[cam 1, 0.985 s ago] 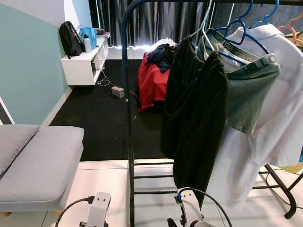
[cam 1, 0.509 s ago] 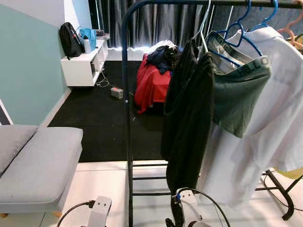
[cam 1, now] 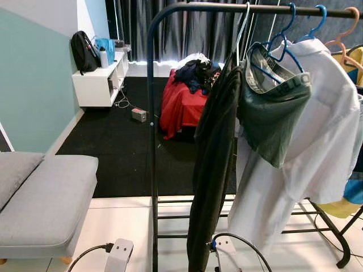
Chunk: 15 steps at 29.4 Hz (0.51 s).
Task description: Hang hanger
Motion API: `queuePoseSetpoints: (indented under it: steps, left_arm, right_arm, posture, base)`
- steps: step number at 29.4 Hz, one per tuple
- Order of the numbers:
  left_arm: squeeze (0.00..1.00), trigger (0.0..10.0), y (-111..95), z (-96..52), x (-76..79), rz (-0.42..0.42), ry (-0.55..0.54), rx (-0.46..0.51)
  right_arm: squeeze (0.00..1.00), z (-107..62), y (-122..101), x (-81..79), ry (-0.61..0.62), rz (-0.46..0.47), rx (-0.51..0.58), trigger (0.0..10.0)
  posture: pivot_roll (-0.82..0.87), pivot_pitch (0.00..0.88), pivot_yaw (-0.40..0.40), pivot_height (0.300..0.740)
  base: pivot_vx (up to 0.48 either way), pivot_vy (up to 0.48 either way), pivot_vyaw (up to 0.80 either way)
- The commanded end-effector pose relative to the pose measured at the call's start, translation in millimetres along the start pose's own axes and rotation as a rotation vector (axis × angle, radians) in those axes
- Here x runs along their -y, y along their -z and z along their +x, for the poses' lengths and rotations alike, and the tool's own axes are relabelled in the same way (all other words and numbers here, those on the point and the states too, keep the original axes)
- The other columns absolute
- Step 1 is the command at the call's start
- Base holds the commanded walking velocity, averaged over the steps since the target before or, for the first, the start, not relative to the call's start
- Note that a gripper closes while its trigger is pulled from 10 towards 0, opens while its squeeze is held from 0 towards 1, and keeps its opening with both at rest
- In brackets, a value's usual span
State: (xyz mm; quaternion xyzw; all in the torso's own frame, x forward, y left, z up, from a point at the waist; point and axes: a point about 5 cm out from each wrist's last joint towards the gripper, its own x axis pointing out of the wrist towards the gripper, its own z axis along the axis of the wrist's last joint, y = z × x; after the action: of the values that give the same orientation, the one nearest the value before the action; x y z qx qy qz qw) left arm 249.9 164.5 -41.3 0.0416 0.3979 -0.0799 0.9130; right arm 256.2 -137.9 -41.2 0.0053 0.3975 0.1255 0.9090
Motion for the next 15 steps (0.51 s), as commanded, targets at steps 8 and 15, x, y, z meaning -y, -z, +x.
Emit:
queuePoseSetpoints:
  steps: [8,15]
  left_arm:
    - [0.00,10.0,9.6,-1.4,-3.0,0.013,-0.016,-0.037]
    - [0.00,10.0,2.4,-0.3,-4.5,0.015,-0.023,-0.034]
  right_arm:
    - [0.00,-0.2,4.8,-1.2,0.002,0.008,-0.010,10.0]
    - [0.00,0.5,-1.9,-0.1,-0.003,0.026,-0.002,10.0]
  posture:
    - [0.06,0.010,-0.023,0.740]
    - [0.08,0.071,-0.014,0.740]
  base:
    - [0.000,0.000,0.00]
    - [0.000,0.000,0.00]
